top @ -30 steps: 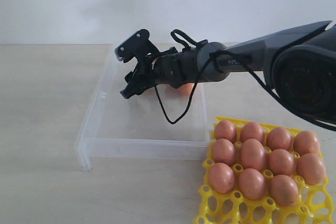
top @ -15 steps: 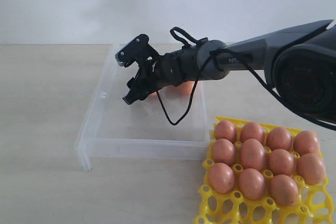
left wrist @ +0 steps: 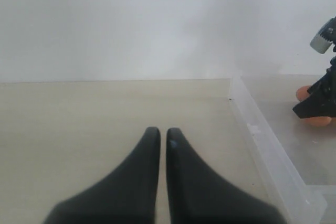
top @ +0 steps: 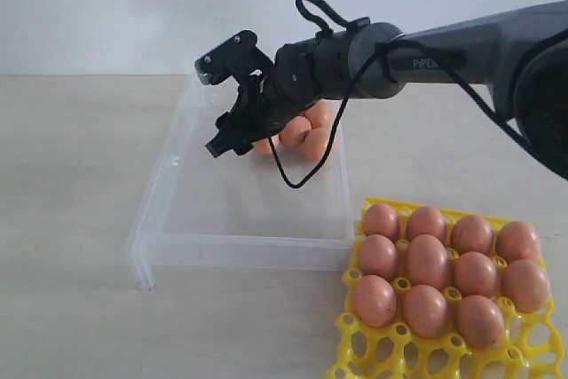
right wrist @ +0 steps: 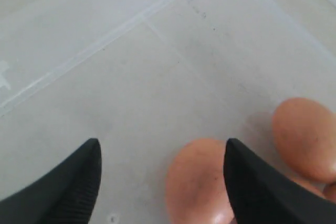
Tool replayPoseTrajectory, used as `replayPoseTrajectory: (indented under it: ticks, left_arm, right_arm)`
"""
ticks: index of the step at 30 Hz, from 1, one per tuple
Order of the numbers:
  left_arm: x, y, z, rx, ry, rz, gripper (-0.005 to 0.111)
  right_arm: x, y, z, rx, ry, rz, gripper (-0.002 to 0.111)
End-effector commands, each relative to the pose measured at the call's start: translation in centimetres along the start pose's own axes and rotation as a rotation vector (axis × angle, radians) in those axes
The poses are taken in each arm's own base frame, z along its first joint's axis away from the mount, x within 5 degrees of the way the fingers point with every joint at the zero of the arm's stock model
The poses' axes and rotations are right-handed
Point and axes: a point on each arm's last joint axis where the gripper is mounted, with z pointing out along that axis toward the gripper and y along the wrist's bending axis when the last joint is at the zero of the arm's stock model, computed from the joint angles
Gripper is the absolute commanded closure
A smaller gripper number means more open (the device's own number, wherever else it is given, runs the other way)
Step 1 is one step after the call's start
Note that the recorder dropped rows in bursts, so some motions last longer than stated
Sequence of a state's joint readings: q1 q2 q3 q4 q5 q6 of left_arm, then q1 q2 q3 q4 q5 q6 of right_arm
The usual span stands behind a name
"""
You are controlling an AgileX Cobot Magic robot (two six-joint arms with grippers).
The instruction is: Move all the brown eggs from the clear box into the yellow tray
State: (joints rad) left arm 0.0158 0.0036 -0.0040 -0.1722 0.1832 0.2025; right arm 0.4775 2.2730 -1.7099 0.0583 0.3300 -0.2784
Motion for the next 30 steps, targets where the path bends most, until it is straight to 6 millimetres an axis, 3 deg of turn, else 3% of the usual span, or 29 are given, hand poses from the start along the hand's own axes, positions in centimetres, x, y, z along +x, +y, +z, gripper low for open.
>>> replayPoseTrajectory:
  ticks: [1, 5, 10, 14, 22, 30]
  left_arm:
    - [0.1, 0.0, 0.0, 0.003, -0.002, 0.002, 0.103]
    - [0.1, 0.0, 0.0, 0.003, -0.002, 0.002, 0.103]
    - [0.1, 0.0, 0.0, 0.003, -0.002, 0.002, 0.103]
    - [0.1, 0.0, 0.0, 0.003, -0.002, 0.002, 0.103]
    - [0.1, 0.0, 0.0, 0.003, -0.002, 0.002, 0.103]
    - [0.1, 0.0, 0.0, 0.003, -0.002, 0.002, 0.103]
  right_arm:
    - [-0.2, -0.4, -2.2, -0.013, 0.101, 0.113, 0.049]
    - [-0.6, -0.5, -2.6, -0.004, 0.081, 0.216, 0.049]
    - [-1.1, -0.8, -2.6, 0.018, 0.029, 0.488, 0.049]
    - [-0.8, -1.2, -2.5, 0.068, 0.044, 0.482, 0.049]
    - [-0.4, -3.8, -2.7, 0.118, 0.015, 0.509, 0.049]
    - [-0.2, -3.7, -2.6, 0.110, 0.035, 0.425, 0.049]
